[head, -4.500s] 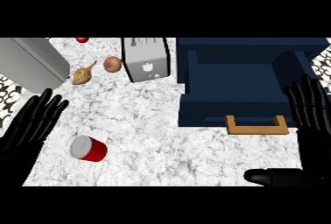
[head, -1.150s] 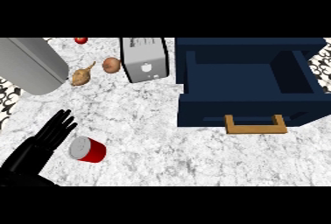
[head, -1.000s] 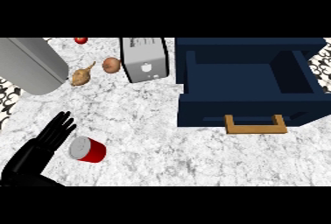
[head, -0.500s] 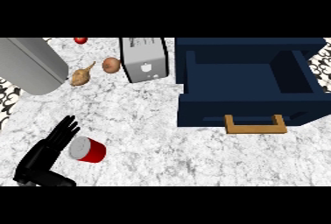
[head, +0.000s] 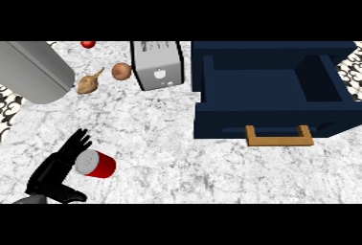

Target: Pick up the can, place it into the drawer and close the drawer

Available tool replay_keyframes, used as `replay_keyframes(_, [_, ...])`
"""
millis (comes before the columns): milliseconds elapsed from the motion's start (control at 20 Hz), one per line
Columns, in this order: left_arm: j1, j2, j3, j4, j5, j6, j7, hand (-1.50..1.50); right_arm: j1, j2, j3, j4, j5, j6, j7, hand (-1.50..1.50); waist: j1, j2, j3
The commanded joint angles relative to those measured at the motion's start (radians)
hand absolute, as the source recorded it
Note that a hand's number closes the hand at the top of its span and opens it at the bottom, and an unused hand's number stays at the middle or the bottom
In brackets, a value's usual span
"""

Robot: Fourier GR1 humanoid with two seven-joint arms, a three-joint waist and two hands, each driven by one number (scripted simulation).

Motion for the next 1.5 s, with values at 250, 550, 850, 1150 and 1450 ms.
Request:
replay_keyframes(250, [-0.131,0.009,-0.008,0.286,-0.054,-0.009,-0.16,-1.5,0.004,-0.001,-0.053,0.002,-0.08,0.031,0.038,-1.5,-0.006,0.002,-0.001])
replay_keyframes(550, [-0.147,-0.073,-0.012,0.272,0.0,0.027,-0.086,1.5,-0.044,-0.002,-0.042,0.001,-0.045,0.015,0.073,-1.5,0.001,0.001,0.0])
replay_keyframes(850, [-0.206,-0.034,-0.018,0.251,0.063,-0.113,0.035,1.5,-0.009,0.051,-0.012,-0.057,-0.041,0.015,0.085,-1.5,0.002,-0.001,0.001])
replay_keyframes(1150, [-0.126,-0.138,-0.048,0.058,0.107,-0.048,0.042,1.5,0.036,0.017,-0.077,-0.093,-0.144,0.028,0.12,-1.5,0.005,-0.003,0.001])
replay_keyframes(1450, [-0.22,-0.266,0.099,0.033,0.158,0.382,0.012,1.5,0.036,0.041,-0.056,-0.066,-0.117,0.026,0.098,-1.5,0.003,-0.004,0.002])
